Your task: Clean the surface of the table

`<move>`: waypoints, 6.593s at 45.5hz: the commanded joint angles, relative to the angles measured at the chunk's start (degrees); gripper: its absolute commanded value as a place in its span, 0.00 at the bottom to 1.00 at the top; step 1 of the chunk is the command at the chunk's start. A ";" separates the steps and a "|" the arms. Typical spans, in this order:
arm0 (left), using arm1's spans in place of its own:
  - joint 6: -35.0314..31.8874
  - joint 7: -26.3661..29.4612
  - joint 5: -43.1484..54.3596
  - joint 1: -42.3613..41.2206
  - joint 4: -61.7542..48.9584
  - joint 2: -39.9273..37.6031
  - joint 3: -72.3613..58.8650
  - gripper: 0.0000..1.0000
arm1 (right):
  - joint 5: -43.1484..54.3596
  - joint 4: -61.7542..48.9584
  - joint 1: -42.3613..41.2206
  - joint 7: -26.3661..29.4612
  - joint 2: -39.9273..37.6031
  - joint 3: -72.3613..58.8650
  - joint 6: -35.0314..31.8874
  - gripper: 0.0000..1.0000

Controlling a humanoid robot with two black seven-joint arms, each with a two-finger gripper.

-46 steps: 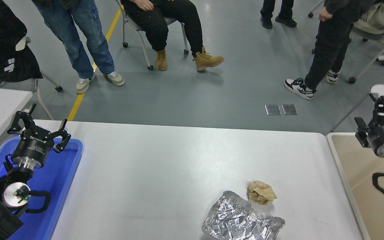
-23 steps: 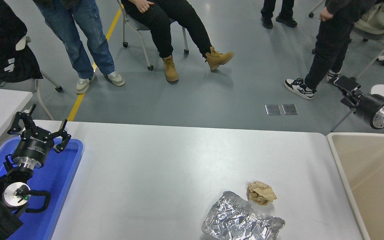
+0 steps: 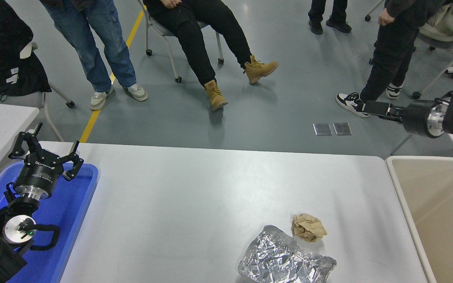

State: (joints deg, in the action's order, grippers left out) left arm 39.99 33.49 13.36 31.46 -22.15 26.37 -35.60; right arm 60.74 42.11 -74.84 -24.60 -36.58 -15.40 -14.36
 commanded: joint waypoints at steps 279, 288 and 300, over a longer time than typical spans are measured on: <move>0.00 0.00 0.00 -0.09 0.00 0.00 0.00 1.00 | 28.47 30.76 -0.83 -16.62 -14.92 7.05 -15.70 0.00; 0.00 0.00 0.00 0.00 0.00 0.00 0.00 1.00 | 25.48 30.67 -4.61 -16.62 -15.89 7.05 -19.22 0.00; 0.00 0.00 0.00 0.00 0.00 0.00 0.00 1.00 | 20.56 25.41 -5.14 -16.44 -16.24 7.05 -19.92 0.00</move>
State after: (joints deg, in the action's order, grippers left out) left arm 39.99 33.49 13.36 31.45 -22.15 26.37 -35.60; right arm 85.67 71.61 -78.81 -41.17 -52.17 -8.35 -32.91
